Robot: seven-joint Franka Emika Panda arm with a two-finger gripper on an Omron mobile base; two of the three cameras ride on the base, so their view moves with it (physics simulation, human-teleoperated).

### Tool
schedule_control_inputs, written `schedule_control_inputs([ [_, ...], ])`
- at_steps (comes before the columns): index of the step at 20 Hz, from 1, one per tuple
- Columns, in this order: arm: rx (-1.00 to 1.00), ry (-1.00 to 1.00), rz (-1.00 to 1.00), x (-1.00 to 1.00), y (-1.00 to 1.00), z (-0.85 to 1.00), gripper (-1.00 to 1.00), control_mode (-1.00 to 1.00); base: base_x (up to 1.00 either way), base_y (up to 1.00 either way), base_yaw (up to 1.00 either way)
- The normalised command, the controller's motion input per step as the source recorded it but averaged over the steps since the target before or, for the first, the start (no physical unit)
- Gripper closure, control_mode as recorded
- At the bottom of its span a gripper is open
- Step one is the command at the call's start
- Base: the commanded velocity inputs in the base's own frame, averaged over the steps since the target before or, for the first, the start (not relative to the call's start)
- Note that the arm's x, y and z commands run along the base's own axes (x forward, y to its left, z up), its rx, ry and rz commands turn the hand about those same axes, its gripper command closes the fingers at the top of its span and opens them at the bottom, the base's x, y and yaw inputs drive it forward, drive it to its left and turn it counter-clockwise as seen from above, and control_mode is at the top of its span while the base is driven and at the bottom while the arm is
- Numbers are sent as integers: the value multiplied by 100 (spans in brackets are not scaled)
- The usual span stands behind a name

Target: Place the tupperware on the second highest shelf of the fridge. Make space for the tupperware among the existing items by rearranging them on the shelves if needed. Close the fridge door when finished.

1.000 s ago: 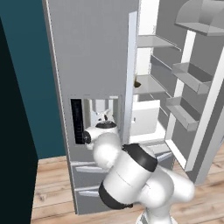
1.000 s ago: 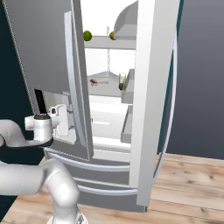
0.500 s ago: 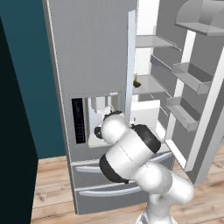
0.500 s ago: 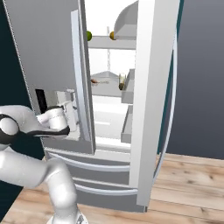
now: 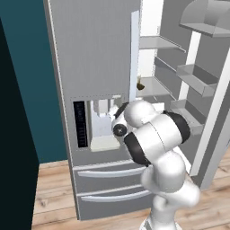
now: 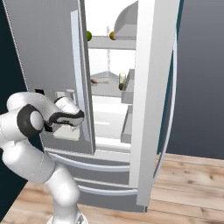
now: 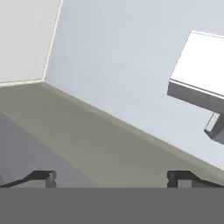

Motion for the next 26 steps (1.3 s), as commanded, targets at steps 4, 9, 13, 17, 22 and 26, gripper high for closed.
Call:
schedule_control_inputs([
  [4, -16, -32, 7, -48, 99, 59, -100, -100, 0, 0, 0],
  [9, -20, -33, 0, -86, 99, 60, -100, -100, 0, 0, 0],
  [13, -4, -21, 0, -85, 83, 89, -100, -100, 0, 0, 0],
  [17, 0, -2, 0, -59, 68, 100, -100, -100, 0, 0, 0],
  [22, 6, 1, -2, -18, 27, 100, -100, -100, 0, 0, 0],
  [26, 9, 4, -1, -4, -20, 76, -100, -100, 0, 0, 0],
])
